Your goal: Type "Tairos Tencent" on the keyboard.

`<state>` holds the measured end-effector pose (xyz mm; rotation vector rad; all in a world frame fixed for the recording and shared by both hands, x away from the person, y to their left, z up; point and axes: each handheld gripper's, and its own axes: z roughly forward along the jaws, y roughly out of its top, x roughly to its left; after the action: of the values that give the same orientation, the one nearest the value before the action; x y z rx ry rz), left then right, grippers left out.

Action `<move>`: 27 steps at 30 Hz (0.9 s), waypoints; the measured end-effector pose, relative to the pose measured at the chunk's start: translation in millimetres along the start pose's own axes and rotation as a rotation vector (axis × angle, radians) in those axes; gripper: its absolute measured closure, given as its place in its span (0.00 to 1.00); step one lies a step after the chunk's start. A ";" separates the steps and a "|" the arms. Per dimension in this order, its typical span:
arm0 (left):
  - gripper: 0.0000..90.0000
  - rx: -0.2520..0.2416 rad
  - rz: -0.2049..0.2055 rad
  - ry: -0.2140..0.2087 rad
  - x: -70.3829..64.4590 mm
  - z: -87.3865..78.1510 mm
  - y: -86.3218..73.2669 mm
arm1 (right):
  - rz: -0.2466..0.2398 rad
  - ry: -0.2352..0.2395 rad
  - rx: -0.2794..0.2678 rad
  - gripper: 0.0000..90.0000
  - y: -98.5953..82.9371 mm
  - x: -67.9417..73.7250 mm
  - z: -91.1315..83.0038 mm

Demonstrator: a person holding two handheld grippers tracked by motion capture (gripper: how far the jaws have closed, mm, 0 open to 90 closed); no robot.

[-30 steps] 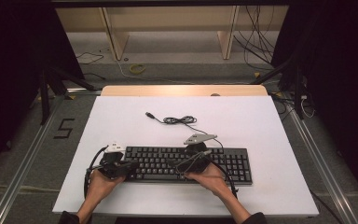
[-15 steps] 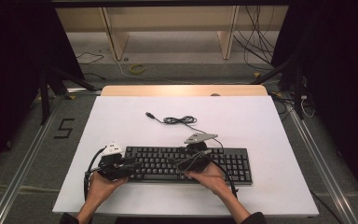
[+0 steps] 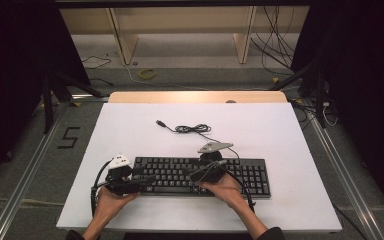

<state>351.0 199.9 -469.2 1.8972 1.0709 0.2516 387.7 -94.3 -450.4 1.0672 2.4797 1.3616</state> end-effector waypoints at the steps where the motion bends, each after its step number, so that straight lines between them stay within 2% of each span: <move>1: 0.41 -0.005 0.001 0.001 -0.5 -0.3 0.0 | 0.001 -0.002 0.004 0.57 0.0 -0.1 0.1; 15: 0.37 -0.022 -0.035 -0.023 -2.6 -1.5 0.5 | -0.002 -0.017 0.023 0.73 -0.5 -2.2 3.2; 27: 0.32 -0.018 -0.037 -0.037 -2.4 -0.3 0.2 | -0.017 -0.037 0.055 0.90 -2.8 -4.9 7.9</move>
<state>349.5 198.3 -468.3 1.8572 1.0742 0.2033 393.1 -92.8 -458.3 1.0690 2.5073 1.2646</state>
